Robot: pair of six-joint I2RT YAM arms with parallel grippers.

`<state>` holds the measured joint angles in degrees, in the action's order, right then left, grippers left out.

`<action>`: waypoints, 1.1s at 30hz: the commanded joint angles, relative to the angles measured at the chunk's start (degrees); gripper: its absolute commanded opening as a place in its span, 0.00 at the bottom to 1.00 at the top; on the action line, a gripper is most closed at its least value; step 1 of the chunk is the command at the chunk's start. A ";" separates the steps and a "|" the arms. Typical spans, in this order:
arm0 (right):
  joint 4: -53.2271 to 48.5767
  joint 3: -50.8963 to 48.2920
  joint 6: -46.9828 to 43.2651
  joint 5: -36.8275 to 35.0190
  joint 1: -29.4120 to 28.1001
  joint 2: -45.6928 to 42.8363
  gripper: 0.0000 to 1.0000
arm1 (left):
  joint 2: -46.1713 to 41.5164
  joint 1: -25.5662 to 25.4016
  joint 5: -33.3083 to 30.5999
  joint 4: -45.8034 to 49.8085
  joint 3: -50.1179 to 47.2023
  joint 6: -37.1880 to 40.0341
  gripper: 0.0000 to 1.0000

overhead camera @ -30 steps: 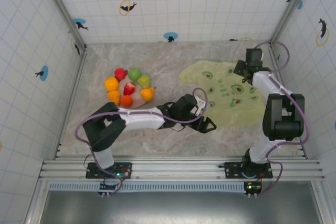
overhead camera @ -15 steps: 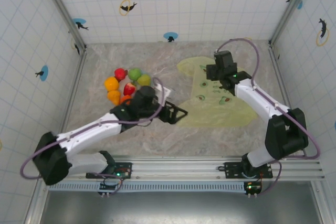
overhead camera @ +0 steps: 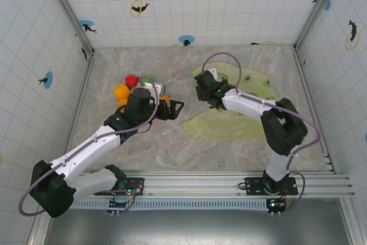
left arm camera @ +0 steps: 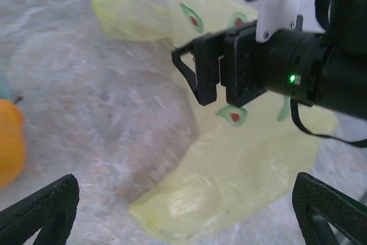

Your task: Place the fruits into the plastic bag

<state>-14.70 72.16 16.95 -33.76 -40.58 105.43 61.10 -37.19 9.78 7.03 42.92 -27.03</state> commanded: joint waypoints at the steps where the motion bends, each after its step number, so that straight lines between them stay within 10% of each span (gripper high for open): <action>1: -4.26 5.24 1.37 -9.55 0.07 4.24 0.94 | -1.50 0.44 -3.14 0.75 -1.46 -1.26 0.98; 11: -9.80 10.15 1.15 -12.06 0.11 12.63 0.85 | -1.82 0.73 -3.77 0.40 -3.31 -2.03 0.98; 23: -10.50 1.94 0.02 -10.95 4.06 4.10 0.05 | -2.13 1.01 -6.11 1.23 -3.54 -1.45 0.98; 33: -5.06 -12.64 -12.11 20.35 13.10 -20.26 0.00 | 1.11 0.22 -8.48 -6.39 -4.29 1.94 0.98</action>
<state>-21.89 62.15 9.54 -27.49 -28.93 89.69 60.10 -36.64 2.68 5.17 39.24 -27.27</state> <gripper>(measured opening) 0.050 0.976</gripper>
